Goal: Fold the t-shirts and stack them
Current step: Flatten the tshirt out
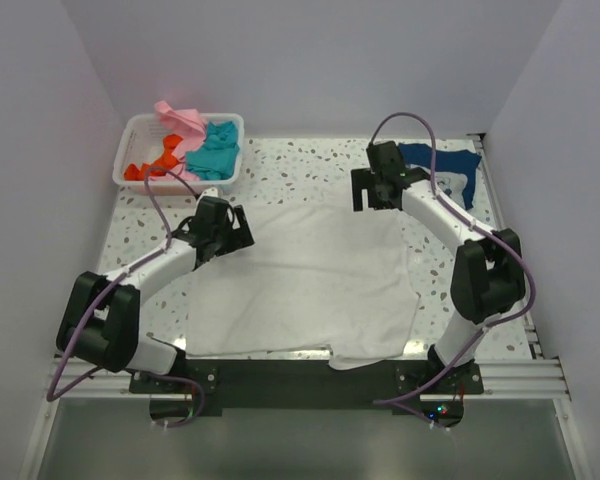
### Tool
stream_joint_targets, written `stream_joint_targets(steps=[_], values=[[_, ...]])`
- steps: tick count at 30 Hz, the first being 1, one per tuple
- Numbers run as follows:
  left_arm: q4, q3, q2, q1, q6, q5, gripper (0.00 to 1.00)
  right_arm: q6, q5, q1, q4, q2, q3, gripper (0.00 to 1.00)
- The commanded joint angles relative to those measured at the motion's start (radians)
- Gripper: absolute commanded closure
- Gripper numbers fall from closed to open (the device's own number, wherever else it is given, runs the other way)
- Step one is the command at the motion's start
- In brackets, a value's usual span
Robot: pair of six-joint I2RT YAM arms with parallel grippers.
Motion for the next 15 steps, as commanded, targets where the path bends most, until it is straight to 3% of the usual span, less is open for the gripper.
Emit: stream_joint_targets(steps=[1,8,15], values=[[-0.029,0.054,0.050,0.028,0.011,-0.063,0.00,0.097,-0.050,-0.001,-0.048,-0.027,-0.105,0.01],[0.003,0.099,0.191,0.062,0.019,-0.031,0.00,0.091,-0.068,-0.001,-0.043,0.048,-0.149,0.01],[0.031,0.119,0.289,0.106,0.032,0.012,0.00,0.087,-0.058,-0.002,-0.043,0.186,-0.087,0.01]])
